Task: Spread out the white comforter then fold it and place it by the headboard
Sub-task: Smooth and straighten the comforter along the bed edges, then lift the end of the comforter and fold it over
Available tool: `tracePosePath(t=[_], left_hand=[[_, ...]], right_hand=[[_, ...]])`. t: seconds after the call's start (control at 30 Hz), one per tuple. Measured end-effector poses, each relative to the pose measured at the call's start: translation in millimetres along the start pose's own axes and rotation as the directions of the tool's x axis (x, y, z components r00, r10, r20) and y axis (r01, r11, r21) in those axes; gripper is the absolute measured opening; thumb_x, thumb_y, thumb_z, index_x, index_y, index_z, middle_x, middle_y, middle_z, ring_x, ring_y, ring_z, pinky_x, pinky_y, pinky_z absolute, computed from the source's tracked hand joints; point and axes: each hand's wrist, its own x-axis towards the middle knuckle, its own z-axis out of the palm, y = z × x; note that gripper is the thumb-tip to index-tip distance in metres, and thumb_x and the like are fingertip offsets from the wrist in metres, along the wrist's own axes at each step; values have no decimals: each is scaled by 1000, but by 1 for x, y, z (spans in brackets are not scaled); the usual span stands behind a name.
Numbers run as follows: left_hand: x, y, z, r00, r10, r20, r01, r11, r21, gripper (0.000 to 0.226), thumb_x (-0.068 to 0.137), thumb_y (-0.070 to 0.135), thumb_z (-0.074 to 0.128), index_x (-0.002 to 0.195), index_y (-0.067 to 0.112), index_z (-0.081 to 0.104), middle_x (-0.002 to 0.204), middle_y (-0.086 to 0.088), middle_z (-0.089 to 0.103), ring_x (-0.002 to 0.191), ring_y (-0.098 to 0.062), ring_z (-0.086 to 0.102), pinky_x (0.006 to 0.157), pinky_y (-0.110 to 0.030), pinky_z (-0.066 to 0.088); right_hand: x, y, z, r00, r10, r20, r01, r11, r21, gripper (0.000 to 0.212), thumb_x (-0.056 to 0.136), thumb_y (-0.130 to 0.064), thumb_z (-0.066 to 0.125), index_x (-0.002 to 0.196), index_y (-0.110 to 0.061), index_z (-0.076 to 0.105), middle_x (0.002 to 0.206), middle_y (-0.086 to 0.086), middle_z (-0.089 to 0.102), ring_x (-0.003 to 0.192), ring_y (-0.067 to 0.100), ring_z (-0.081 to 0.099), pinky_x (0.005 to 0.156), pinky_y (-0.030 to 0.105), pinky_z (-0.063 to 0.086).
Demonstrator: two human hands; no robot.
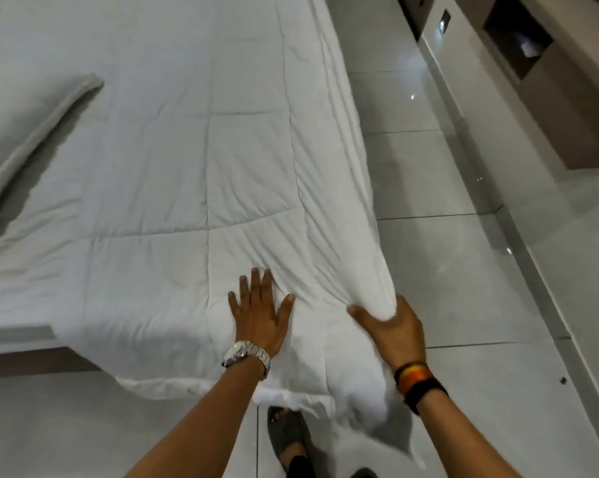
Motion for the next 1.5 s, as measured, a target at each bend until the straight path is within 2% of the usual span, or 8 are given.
tracePosePath(t=[0.23,0.5,0.63,0.73,1.03,1.17,1.27,1.5], left_hand=[[-7,-5,13,991,108,73,-118,981,155,79,100,67,12,166,26,-1,172,-3,-16,158,-25,-19,126,-51,-9],[-94,-78,42,976,-146,-159,107,967,-233,77,104,50,38,166,17,7,174,-6,-4,160,-24,-3,129,-39,0],[-115,-135,57,619,-754,219,626,306,-717,82,102,69,25,165,26,-4,173,-5,2,158,-30,14,128,-47,13],[-91,-180,73,350,-772,531,588,-260,-765,93,92,84,19,166,30,2,174,-3,7,157,-32,17,123,-56,26],[-8,-246,119,558,-578,596,153,-635,-758,106,69,92,57,154,31,41,154,-6,50,133,-31,54,117,-55,37],[-17,-273,138,629,-439,642,208,-700,-683,99,73,81,69,152,26,46,146,-9,55,130,-34,56,111,-57,44],[-27,-286,140,669,-364,648,253,-709,-659,103,71,77,74,154,25,42,151,-14,50,135,-40,51,113,-62,40],[-61,-259,112,679,-419,603,228,-660,-716,76,82,66,73,142,23,58,135,-8,68,118,-30,68,99,-48,54]], right_hand=[[-25,78,-13,949,303,86,-253,896,-366,117,67,-91,65,161,-30,34,168,9,30,154,33,29,122,60,21],[-80,105,64,815,543,203,-576,797,180,100,91,-70,59,167,-18,19,171,9,25,154,34,32,124,53,30],[-62,103,117,721,618,313,-685,569,455,101,88,-81,51,165,-21,26,167,8,34,147,34,41,109,61,47],[-39,110,160,694,635,338,-680,426,596,104,79,-90,49,163,-32,29,167,5,35,147,36,42,110,63,45],[-1,146,226,667,644,374,-586,144,798,134,60,-99,57,165,-25,22,164,19,33,145,44,41,114,69,37],[-3,157,234,751,567,338,-459,82,885,84,80,-84,60,131,-17,54,139,8,57,142,35,49,120,55,36],[-15,150,229,759,600,251,-428,171,887,65,87,-75,62,112,-15,62,103,1,73,113,25,65,78,40,61],[-72,162,193,781,378,497,-560,71,826,54,94,-59,67,137,-25,65,132,5,73,113,29,74,85,44,63]])
